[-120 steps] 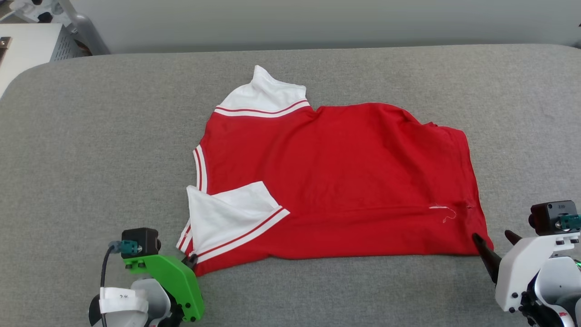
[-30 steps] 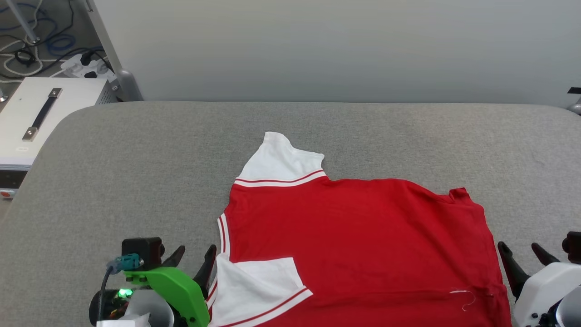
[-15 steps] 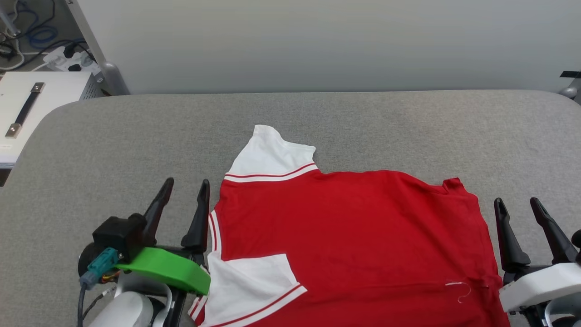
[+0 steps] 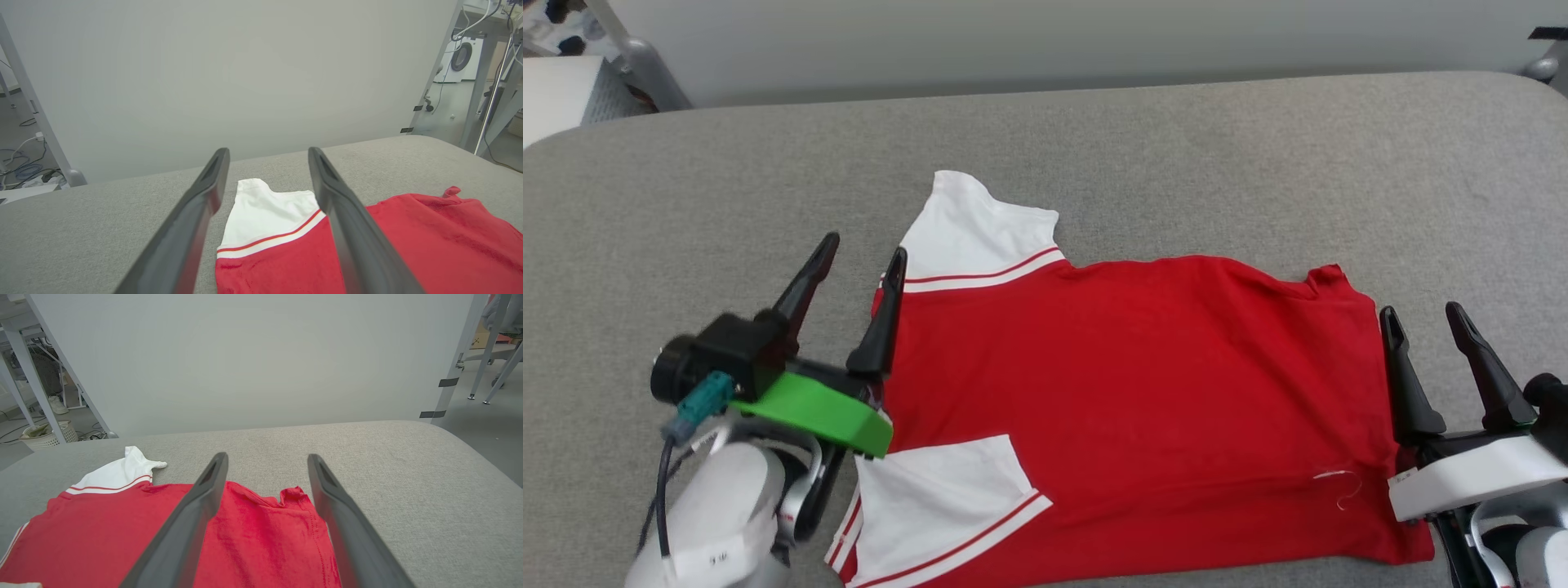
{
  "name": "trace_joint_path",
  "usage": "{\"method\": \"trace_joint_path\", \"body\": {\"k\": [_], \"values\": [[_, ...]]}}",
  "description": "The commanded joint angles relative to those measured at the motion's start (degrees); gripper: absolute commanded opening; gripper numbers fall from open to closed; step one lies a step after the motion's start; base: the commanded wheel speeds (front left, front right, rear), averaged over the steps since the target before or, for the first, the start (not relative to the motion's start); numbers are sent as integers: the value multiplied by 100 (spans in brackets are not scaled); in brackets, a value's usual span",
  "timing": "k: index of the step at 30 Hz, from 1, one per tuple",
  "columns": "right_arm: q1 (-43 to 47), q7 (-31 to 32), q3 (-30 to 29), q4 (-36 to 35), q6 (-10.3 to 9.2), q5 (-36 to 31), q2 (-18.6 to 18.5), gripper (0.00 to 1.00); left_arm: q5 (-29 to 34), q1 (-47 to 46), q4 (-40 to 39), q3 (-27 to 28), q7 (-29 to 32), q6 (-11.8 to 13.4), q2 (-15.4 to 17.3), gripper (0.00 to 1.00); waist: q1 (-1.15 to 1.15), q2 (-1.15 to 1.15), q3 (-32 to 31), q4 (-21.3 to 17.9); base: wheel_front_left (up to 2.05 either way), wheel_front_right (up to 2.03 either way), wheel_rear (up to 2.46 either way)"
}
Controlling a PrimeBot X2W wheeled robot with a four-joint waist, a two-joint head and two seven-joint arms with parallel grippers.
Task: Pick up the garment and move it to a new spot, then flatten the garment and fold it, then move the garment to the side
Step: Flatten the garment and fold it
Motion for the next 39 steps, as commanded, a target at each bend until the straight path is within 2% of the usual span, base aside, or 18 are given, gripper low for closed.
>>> {"method": "trace_joint_path", "body": {"k": [1, 2, 5, 8, 11, 15, 18, 27, 32, 36, 37, 38, 39], "values": [[-107, -14, 29, -40, -5, -28, 3, 100, 33, -345, 99, -20, 98, -146, 91, 100, 0, 0, 438, -316, 0, 0, 0], [-208, -10, 89, -100, -5, -31, 38, 100, 52, -796, 336, -108, 428, -360, 262, 100, 0, 0, 608, -432, 0, 0, 0], [-358, 9, 196, -182, -5, -55, 69, 100, -20, -1572, 690, -258, 1101, -578, 485, 100, 0, 0, 836, -596, 0, 0, 0], [-503, 20, 233, -246, -5, -32, 138, 100, -468, -2366, 1004, -447, 1940, -713, 617, 100, 0, 0, 1082, -747, 0, 0, 0], [-609, -14, 336, -228, -5, -27, 196, 100, -876, -3056, 1376, -655, 2631, -744, 794, 100, 0, 0, 1279, -885, 0, 0, 0], [-733, -90, 479, -162, -5, -5, 264, 100, -1413, -3785, 1846, -1230, 3751, -750, 1094, 100, 0, 0, 1533, -1050, 0, 0, 0], [-845, -146, 461, -82, -5, 20, 347, 100, -1504, -4315, 2137, -1769, 4430, -751, 1353, 100, 0, 0, 1772, -1156, 0, 0, 0], [-1091, -313, 713, 97, -5, 60, 442, 100, -1501, -4987, 3313, -2232, 4757, -752, 1524, 100, 0, 0, 2043, -1384, 0, 0, 0], [-1132, -352, 720, 124, -5, 76, 431, 100, -1678, -5080, 3639, -2409, 4663, -752, 1472, 100, 0, 0, 2095, -1420, 0, 0, 0], [-1140, -352, 702, 128, -5, 62, 416, 100, -2011, -5042, 3719, -2607, 4883, -752, 1441, 100, 0, 0, 2112, -1400, 0, 0, 0], [-1146, -350, 696, 129, -5, 56, 413, 100, -2096, -5030, 3698, -2668, 4946, -752, 1440, 53, 0, 0, 2110, -1391, 0, 0, 0], [-1153, -345, 685, 129, -5, 50, 411, 100, -2193, -5019, 3656, -2752, 5017, -752, 1453, 24, 0, 0, 2108, -1379, 0, 0, 0], [-1159, -341, 674, 128, -5, 44, 411, 100, -2272, -5011, 3625, -2810, 5065, -752, 1467, 0, 0, 0, 2106, -1370, 0, 0, 0]]}}
